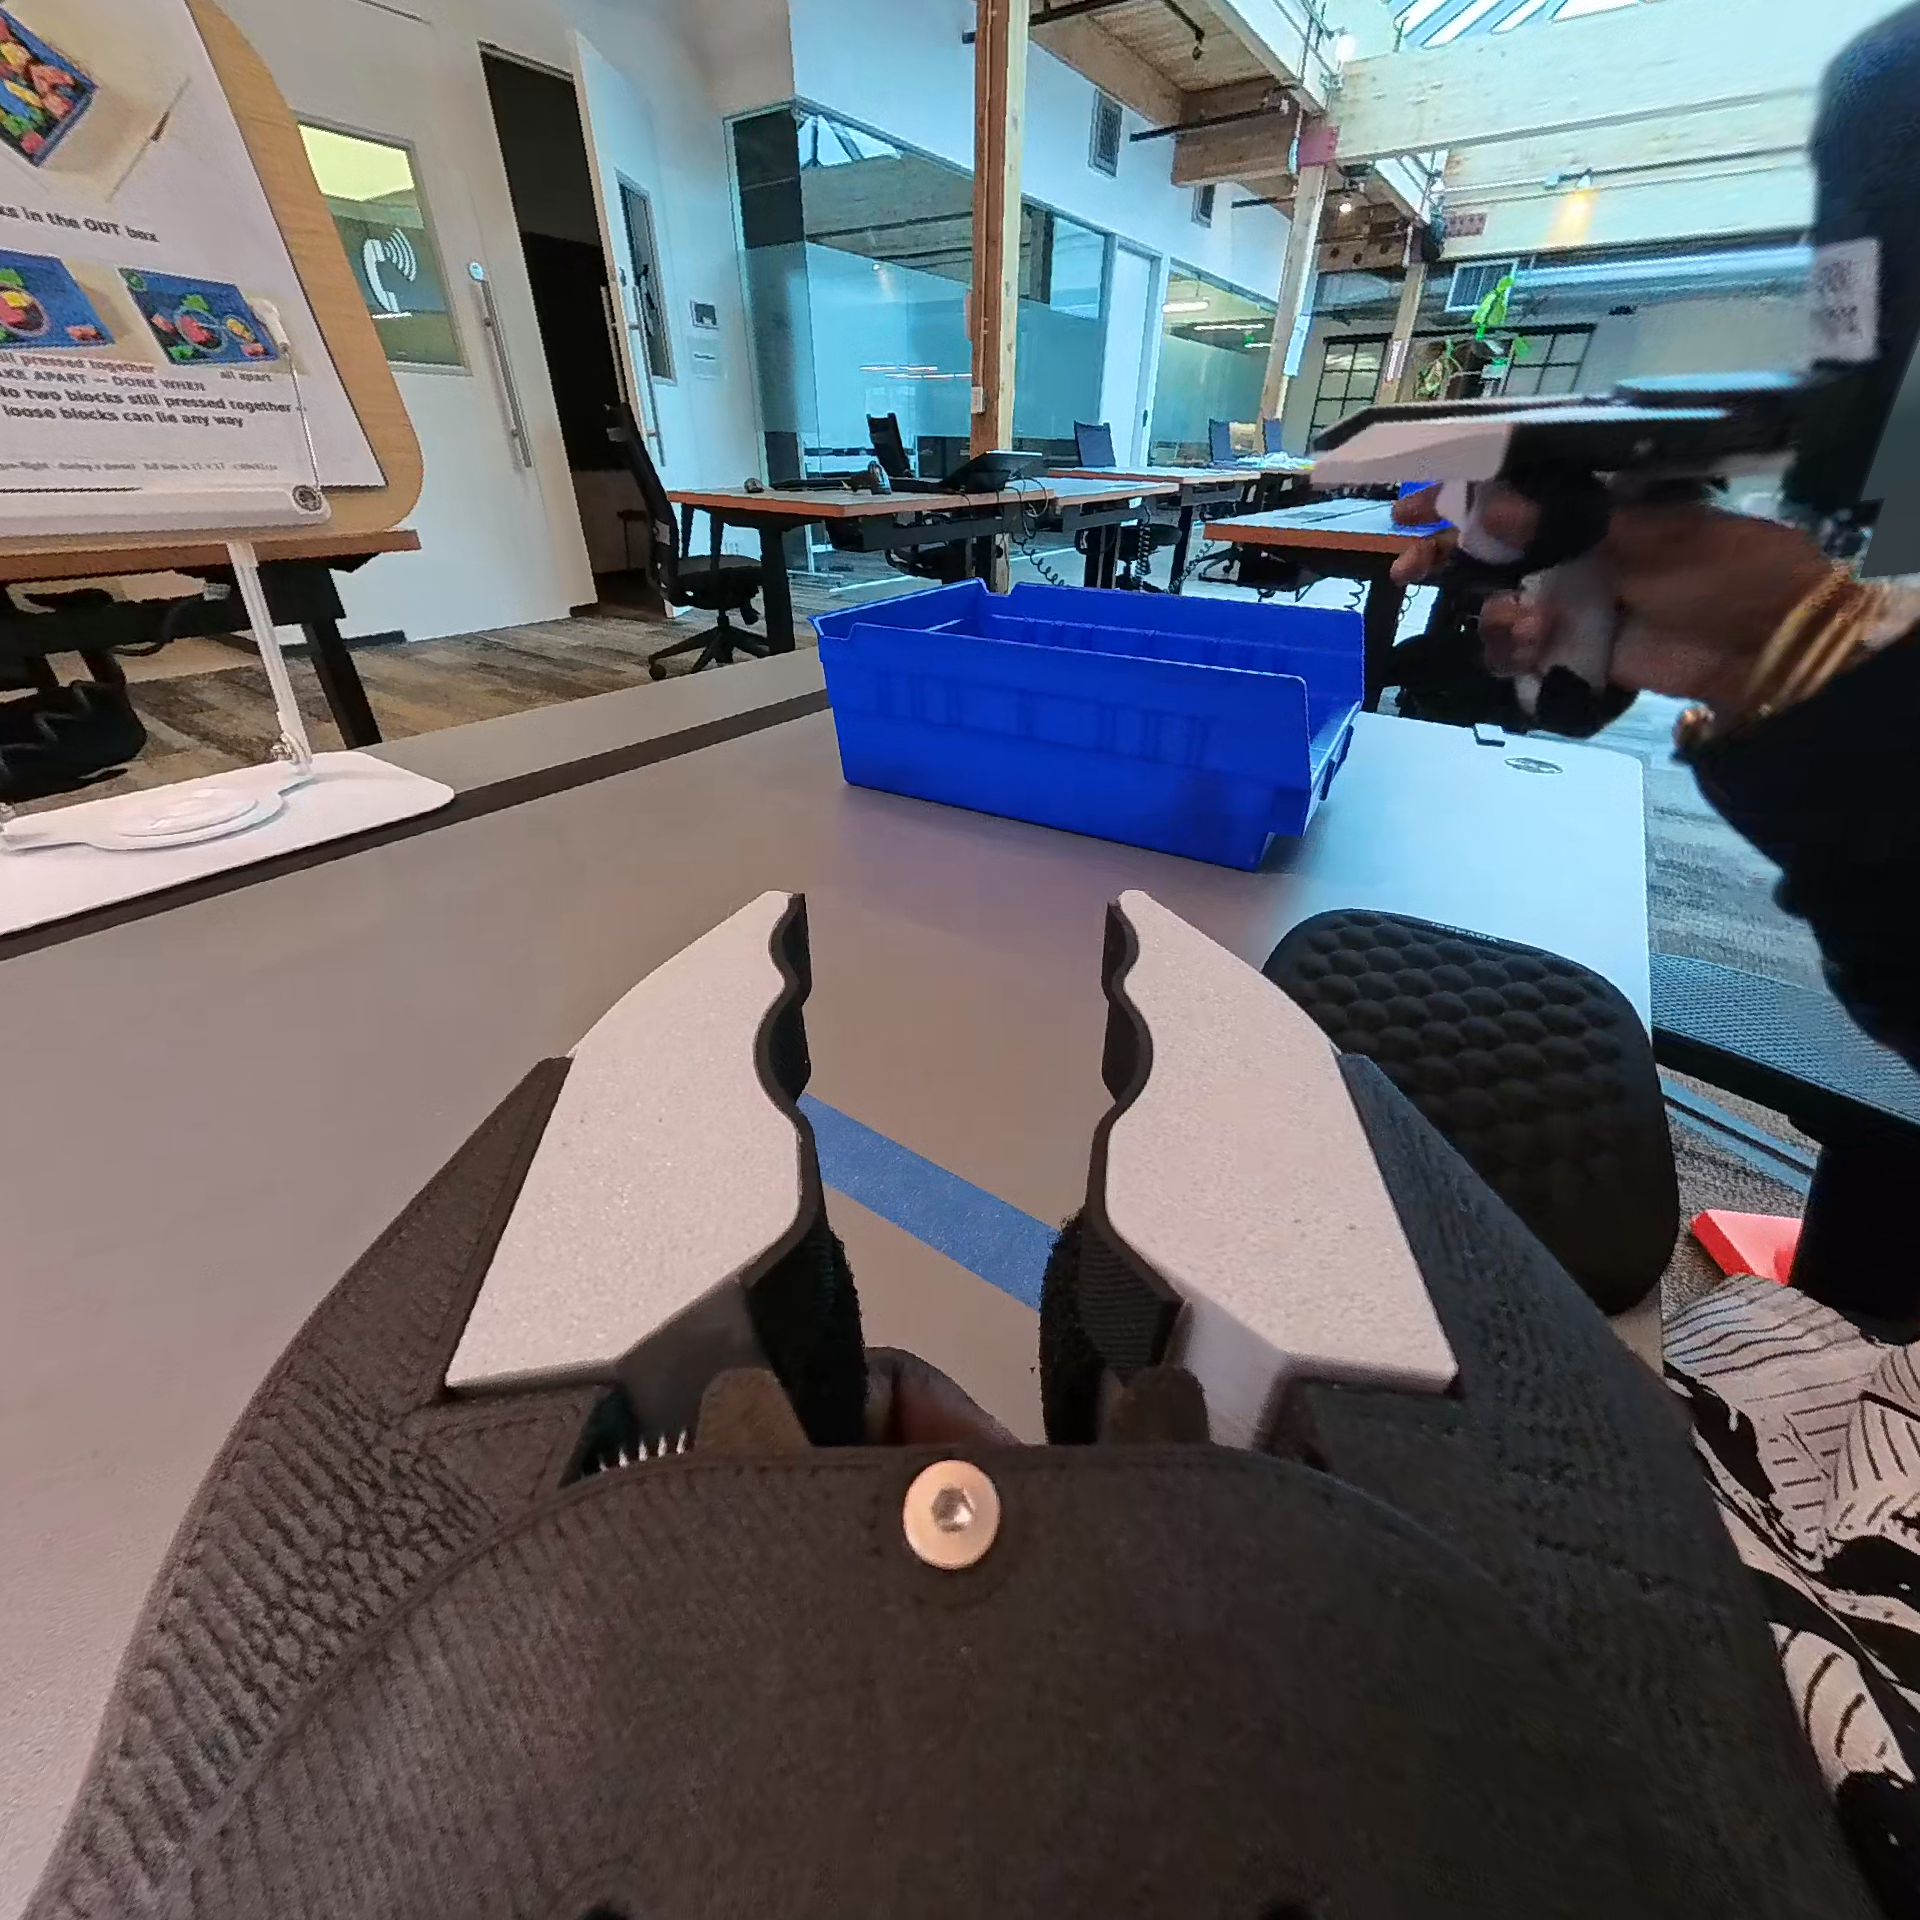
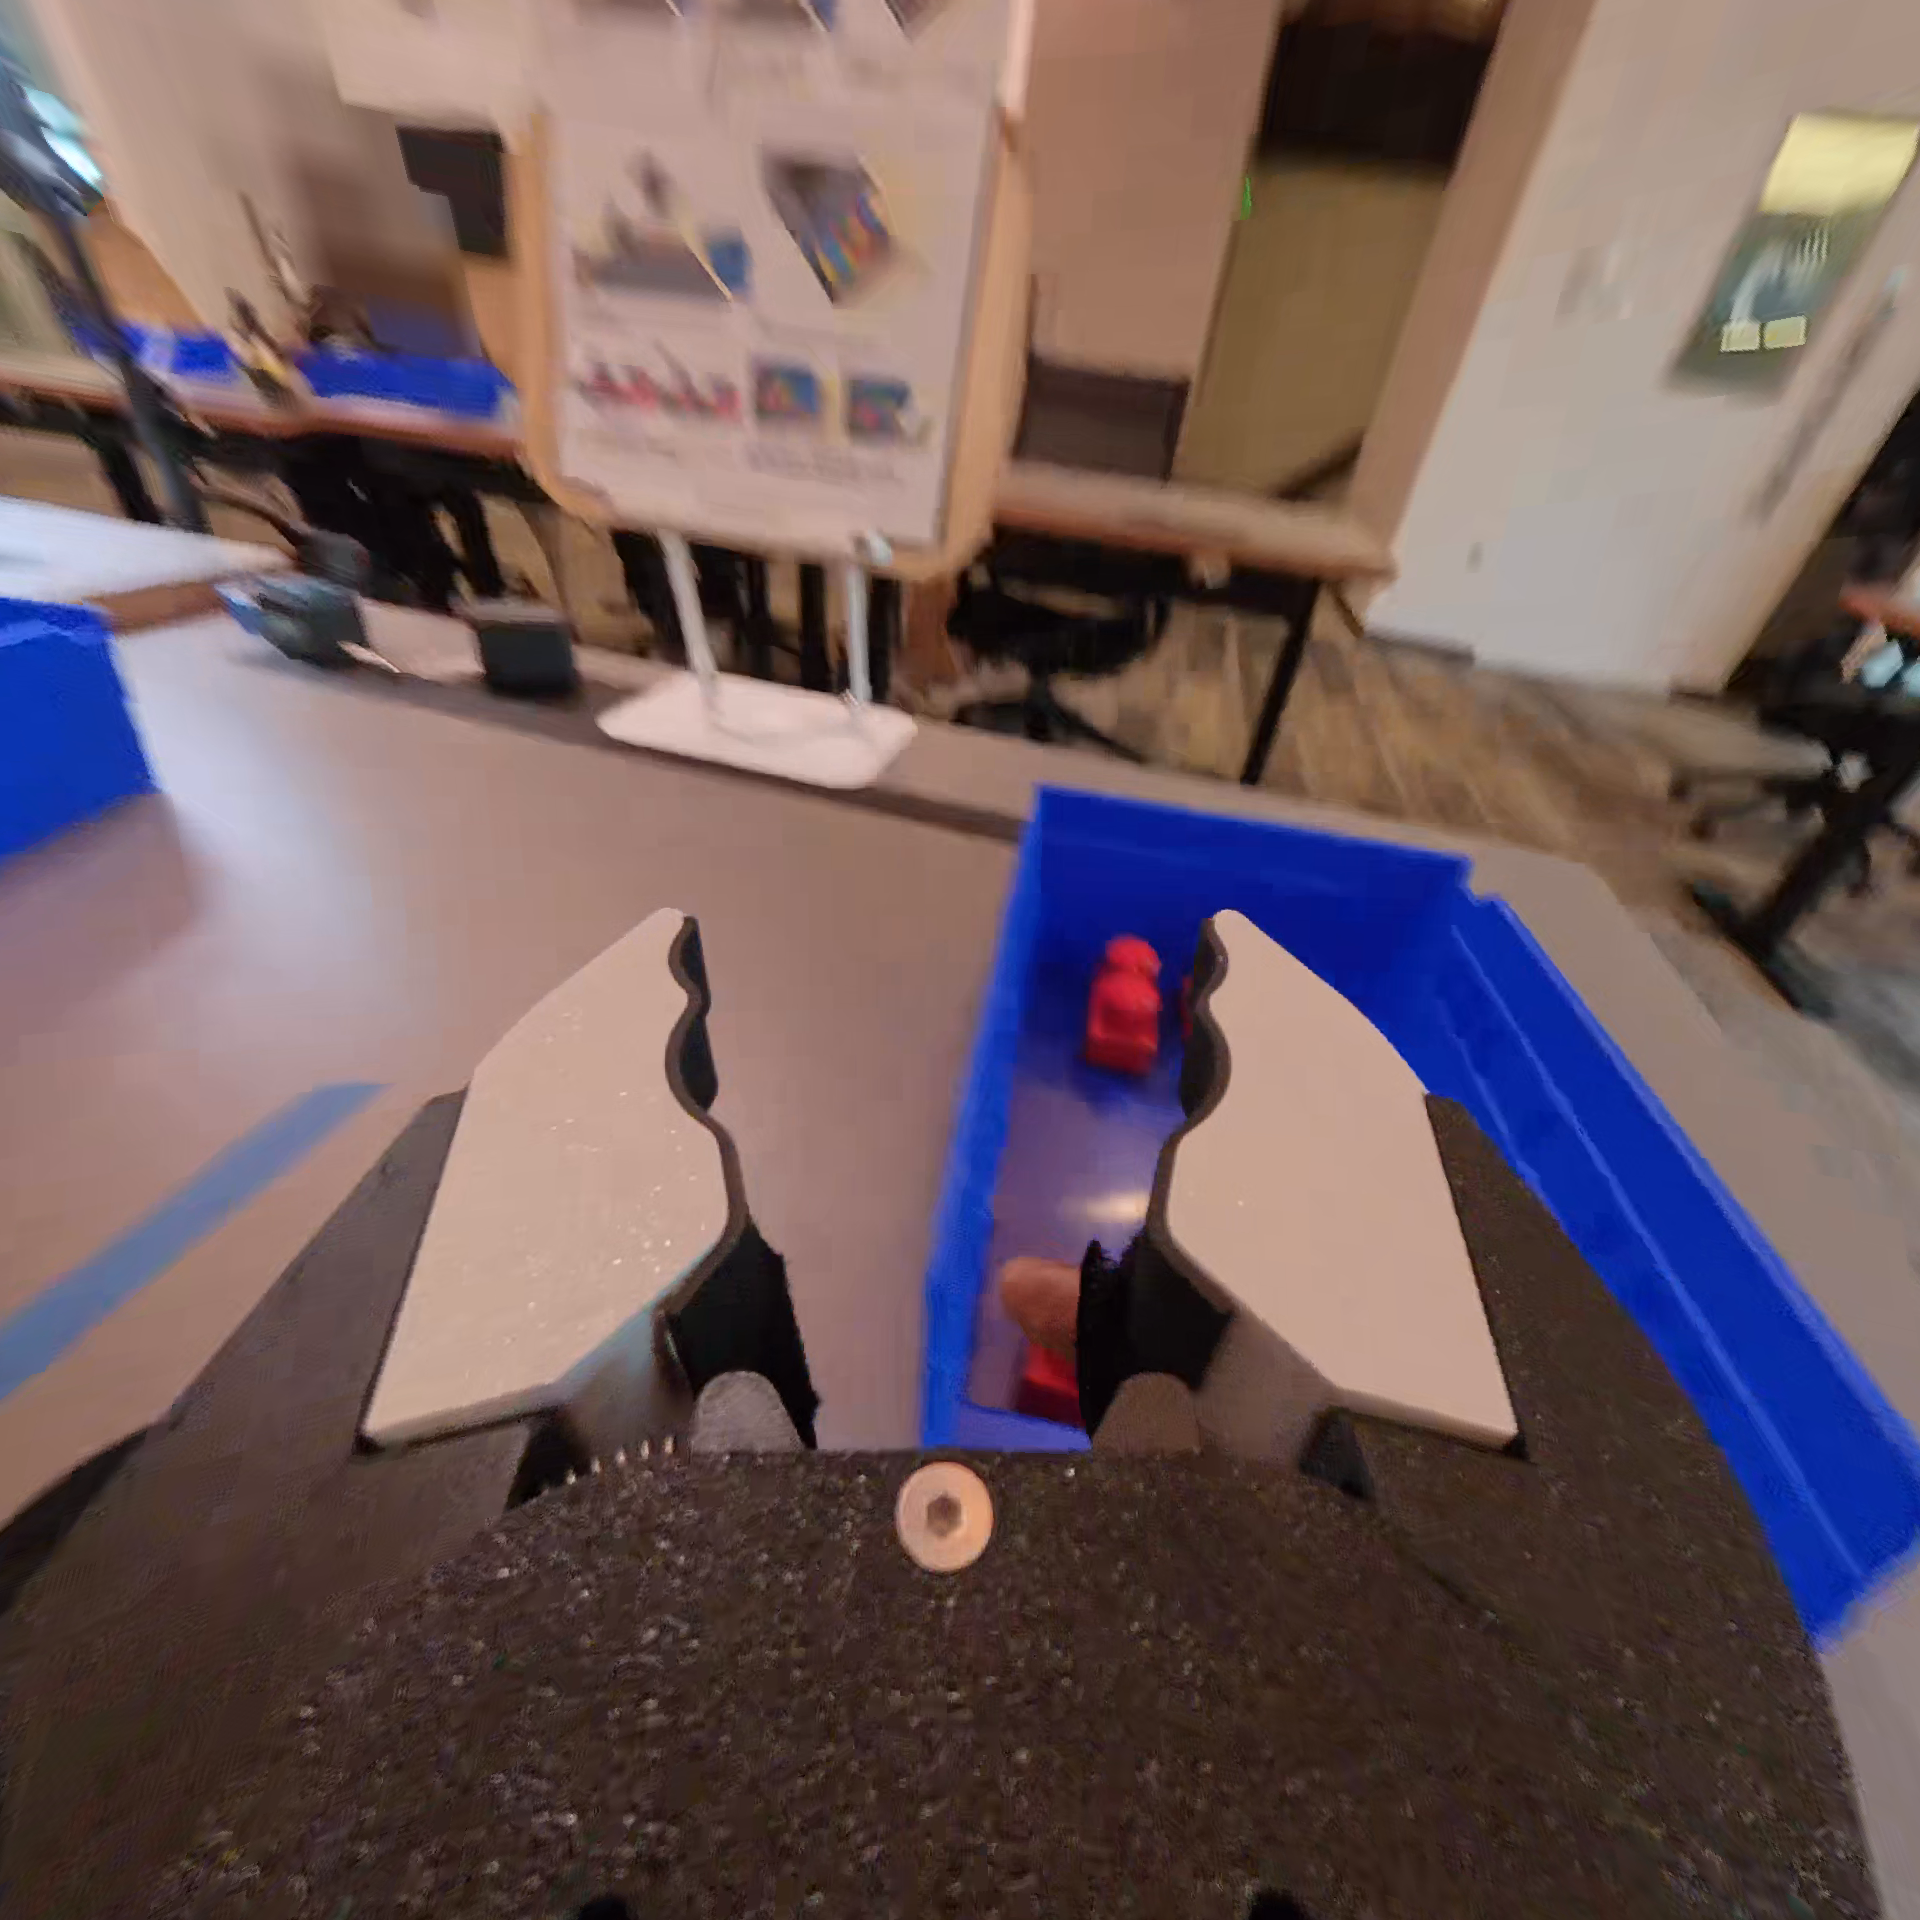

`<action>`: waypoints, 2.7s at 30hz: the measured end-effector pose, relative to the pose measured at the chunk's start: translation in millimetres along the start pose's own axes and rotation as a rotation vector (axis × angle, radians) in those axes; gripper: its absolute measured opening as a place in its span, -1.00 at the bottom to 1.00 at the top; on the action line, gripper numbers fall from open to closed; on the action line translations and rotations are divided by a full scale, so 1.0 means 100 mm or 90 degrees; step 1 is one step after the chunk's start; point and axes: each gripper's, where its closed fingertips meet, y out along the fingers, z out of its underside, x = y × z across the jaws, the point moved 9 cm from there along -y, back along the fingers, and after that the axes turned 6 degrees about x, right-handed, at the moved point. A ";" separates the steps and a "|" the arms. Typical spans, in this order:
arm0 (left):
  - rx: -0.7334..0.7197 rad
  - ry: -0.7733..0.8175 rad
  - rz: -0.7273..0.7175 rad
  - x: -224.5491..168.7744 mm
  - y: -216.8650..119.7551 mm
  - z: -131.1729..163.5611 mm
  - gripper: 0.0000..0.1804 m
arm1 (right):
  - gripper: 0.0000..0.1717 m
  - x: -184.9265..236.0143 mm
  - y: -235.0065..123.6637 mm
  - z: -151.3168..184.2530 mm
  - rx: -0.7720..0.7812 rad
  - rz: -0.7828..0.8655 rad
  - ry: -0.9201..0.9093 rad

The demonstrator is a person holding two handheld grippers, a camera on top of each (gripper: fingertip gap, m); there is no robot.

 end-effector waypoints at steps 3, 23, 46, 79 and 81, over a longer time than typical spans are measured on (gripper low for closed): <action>-0.002 0.001 -0.002 0.00 0.00 0.00 -0.40 | 0.03 0.36 0.00 0.11 -0.074 -0.030 -0.015; 0.027 0.027 -0.038 0.09 -0.34 -0.45 -0.40 | -0.21 0.90 0.34 0.64 -0.043 -0.137 0.065; 0.745 -0.272 -0.422 3.32 -0.92 -0.18 -0.32 | -0.22 0.93 0.31 0.64 -0.058 -0.162 0.049; -0.080 -0.293 0.274 0.77 -0.52 -1.00 -0.58 | -0.27 1.08 0.31 0.63 -0.062 -0.192 -0.042; -0.099 -0.354 0.331 0.60 -0.38 -0.83 -0.58 | -0.27 1.11 0.30 0.63 -0.068 -0.206 -0.061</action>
